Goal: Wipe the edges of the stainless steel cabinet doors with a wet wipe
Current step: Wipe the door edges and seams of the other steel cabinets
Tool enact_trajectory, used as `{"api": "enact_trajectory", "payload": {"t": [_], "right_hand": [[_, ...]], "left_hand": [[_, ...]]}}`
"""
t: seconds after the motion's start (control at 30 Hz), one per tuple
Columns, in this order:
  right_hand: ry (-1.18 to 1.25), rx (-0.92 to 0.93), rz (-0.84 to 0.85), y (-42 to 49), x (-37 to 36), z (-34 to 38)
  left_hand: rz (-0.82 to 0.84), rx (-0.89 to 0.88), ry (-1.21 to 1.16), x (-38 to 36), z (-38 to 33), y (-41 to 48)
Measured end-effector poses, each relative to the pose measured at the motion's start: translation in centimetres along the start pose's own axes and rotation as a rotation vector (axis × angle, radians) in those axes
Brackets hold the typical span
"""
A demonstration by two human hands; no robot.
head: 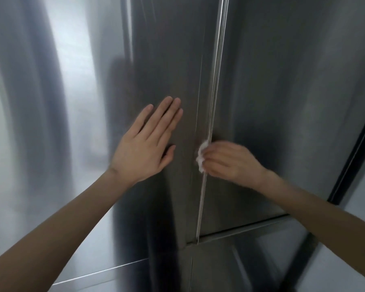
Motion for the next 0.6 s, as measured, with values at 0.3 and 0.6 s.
{"api": "enact_trajectory", "payload": {"t": [0.3, 0.6], "right_hand": [[0.116, -0.015, 0.110, -2.2, -1.7, 4.1], [0.116, -0.553, -0.483, 3.4, -0.4, -1.1]], "left_hand": [[-0.006, 0.011, 0.000, 0.2, 0.0, 0.0], [0.009, 0.023, 0.028, 0.0, 0.0, -0.1]]}}
Point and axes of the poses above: each hand's wrist, its own y-axis towards the middle knuckle, its own x-axis out of the back of the hand, z = x × y, the point moved 2 cm from there along y, towards the middle knuckle, and after that the axes turned 3 degrees about x, right-handed, at the moved point
